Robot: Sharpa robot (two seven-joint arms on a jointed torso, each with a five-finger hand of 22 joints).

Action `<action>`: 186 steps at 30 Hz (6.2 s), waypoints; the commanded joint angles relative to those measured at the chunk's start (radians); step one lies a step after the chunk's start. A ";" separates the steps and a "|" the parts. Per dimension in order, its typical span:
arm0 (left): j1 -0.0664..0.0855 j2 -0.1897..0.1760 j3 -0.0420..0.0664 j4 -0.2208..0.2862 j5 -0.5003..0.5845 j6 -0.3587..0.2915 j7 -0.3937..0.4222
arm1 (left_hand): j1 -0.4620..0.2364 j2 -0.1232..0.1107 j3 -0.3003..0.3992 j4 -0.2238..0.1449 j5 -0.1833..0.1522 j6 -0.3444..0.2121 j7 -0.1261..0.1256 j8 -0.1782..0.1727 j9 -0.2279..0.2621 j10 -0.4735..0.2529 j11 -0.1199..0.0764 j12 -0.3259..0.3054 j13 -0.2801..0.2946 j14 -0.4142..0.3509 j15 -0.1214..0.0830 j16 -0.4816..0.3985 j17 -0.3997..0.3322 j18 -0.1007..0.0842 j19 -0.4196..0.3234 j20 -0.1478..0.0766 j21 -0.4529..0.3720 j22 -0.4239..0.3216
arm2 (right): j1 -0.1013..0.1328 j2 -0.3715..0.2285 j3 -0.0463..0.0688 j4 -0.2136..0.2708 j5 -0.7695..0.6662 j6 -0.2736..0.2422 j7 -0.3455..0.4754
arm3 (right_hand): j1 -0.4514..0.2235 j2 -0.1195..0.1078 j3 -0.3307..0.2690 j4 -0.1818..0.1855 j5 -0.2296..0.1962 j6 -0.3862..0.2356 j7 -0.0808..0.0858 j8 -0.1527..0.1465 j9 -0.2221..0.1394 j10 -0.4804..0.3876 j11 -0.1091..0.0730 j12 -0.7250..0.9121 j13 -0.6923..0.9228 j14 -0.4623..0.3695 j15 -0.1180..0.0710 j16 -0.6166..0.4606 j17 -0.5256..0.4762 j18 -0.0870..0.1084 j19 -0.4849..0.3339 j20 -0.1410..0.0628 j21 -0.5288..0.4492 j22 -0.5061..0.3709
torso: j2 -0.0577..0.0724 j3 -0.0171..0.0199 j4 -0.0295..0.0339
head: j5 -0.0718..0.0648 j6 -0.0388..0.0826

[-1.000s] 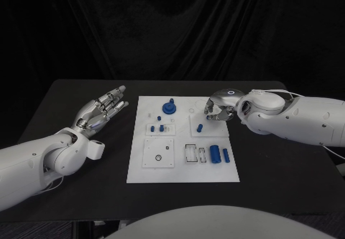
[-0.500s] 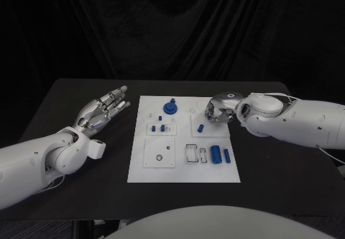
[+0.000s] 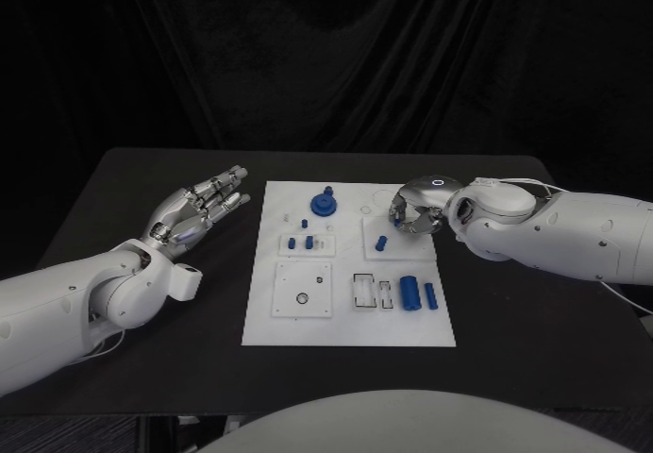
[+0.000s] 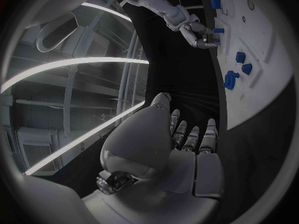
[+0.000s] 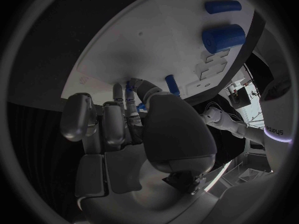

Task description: Assemble the parts on the task board

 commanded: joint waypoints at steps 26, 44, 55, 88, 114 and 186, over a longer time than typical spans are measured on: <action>-0.008 0.003 0.001 -0.010 0.006 0.020 0.116 | 0.008 0.003 0.003 -0.005 -0.010 -0.015 -0.010 -0.004 -0.003 -0.007 0.001 -0.005 -0.001 0.002 0.016 0.003 0.002 0.007 0.005 0.012 0.005 -0.004 | -0.006 -0.024 -0.001 0.028 0.018 -0.119 0.044 | 0.046 0.027 -0.005 -0.055 -0.009 0.069 0.026 0.092 0.127 0.042 -0.034 0.074 0.052 0.014 -0.032 -0.004 -0.002 -0.008 -0.001 -0.033 0.014 0.160 | 0.001 -0.0031 0.0020 | 0.046 0.000; -0.009 0.012 0.001 -0.013 0.006 0.012 0.126 | 0.008 0.002 0.004 -0.006 -0.021 -0.006 -0.006 -0.002 -0.002 0.000 0.000 0.007 0.001 0.007 0.017 0.005 0.004 0.007 0.012 0.013 0.008 0.004 | 0.105 -0.094 -0.001 0.265 0.014 -0.065 -0.044 | 0.040 0.028 -0.008 -0.050 -0.030 0.064 0.028 0.101 0.150 0.042 -0.029 0.059 0.043 0.014 -0.028 -0.004 -0.003 -0.007 -0.003 -0.030 0.009 0.159 | 0.000 -0.0056 0.0014 | 0.087 0.000; -0.010 0.013 0.001 -0.013 0.006 0.013 0.135 | 0.010 0.003 0.006 -0.007 -0.012 -0.005 -0.004 -0.002 -0.002 0.003 0.002 0.012 0.002 0.007 0.013 0.005 0.004 0.008 0.017 0.010 0.010 0.008 | 0.063 0.004 -0.001 0.362 -0.085 0.022 -0.070 | 0.047 0.027 -0.002 -0.056 -0.022 0.047 0.034 0.094 0.156 0.040 -0.024 0.047 0.036 0.012 -0.024 -0.010 -0.008 -0.005 -0.007 -0.027 -0.003 0.156 | 0.001 -0.0059 0.0005 | 0.118 0.000; -0.033 0.021 0.001 -0.020 0.006 0.022 0.134 | 0.004 0.002 0.004 -0.001 -0.015 -0.006 -0.003 -0.002 -0.002 0.003 0.004 0.013 0.001 0.005 0.007 0.004 0.003 0.008 0.017 0.006 0.009 0.002 | -0.036 0.164 -0.001 0.241 -0.143 0.013 -0.045 | 0.052 0.018 0.007 -0.068 -0.012 0.025 0.041 0.078 0.159 0.045 -0.018 0.035 0.028 0.010 -0.019 -0.012 -0.011 -0.005 -0.009 -0.023 -0.005 0.156 | 0.000 -0.0057 -0.0008 | 0.150 0.000; -0.040 0.030 0.001 -0.028 0.006 0.032 0.128 | 0.005 0.003 0.005 -0.001 -0.020 -0.010 -0.002 -0.003 -0.003 -0.001 0.003 0.008 0.000 0.003 0.007 0.003 0.002 0.008 0.015 0.004 0.008 -0.004 | -0.052 0.163 -0.001 0.254 -0.143 0.034 -0.040 | 0.052 0.018 0.008 -0.068 -0.012 0.023 0.042 0.076 0.159 0.047 -0.018 0.034 0.028 0.010 -0.019 -0.013 -0.012 -0.005 -0.010 -0.023 -0.006 0.155 | 0.000 -0.0060 0.0001 | 0.158 0.000; -0.049 0.031 0.001 -0.042 0.006 0.037 0.115 | 0.005 0.009 0.010 0.002 -0.027 -0.002 0.006 -0.001 -0.001 -0.008 0.001 0.003 0.000 -0.003 0.010 0.001 0.000 0.005 0.012 0.004 0.005 -0.019 | 0.053 -0.156 -0.002 0.325 -0.046 -0.084 -0.073 | 0.041 -0.116 -0.220 0.266 -0.226 -0.407 -0.028 -0.080 -0.163 -0.371 0.085 -0.112 -0.187 -0.051 0.063 -0.054 -0.102 0.016 -0.062 0.052 -0.145 0.124 | 0.000 -0.0071 0.0025 | 0.145 0.000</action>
